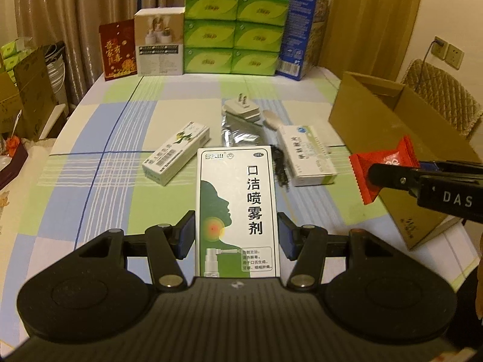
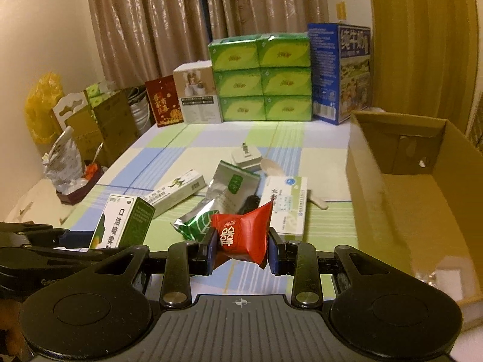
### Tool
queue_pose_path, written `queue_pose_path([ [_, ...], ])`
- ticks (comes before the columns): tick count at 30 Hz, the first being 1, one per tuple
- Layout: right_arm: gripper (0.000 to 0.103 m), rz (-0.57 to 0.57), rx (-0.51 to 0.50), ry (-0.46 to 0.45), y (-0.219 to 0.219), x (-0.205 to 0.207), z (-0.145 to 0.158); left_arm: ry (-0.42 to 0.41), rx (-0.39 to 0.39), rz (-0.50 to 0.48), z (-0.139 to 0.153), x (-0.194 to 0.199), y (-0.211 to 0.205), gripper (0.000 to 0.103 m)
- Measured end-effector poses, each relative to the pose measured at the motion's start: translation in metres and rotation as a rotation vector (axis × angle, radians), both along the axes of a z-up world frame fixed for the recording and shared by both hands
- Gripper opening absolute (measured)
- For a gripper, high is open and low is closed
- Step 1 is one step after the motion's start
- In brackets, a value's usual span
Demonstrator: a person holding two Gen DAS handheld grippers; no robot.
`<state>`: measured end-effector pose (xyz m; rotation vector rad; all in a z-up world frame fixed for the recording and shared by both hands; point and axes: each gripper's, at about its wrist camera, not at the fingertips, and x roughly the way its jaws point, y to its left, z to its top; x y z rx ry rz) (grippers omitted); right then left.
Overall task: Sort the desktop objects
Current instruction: 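Lift and carry the spray box and red packet over the cardboard box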
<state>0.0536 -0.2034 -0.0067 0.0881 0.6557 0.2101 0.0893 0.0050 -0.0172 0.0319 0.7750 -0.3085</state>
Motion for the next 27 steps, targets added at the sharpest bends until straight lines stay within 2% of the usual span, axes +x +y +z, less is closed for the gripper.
queue_pose_path([
  [13,0.03,-0.077,0.016,-0.08,-0.049,-0.044,0.045,-0.055,-0.047,-0.064,0.046,-0.035,-0.049,0.051],
  [27,0.03,-0.2,-0.019,-0.139,-0.133,-0.08,0.079,-0.101,-0.057,-0.188,0.081,-0.059,-0.13,0.051],
])
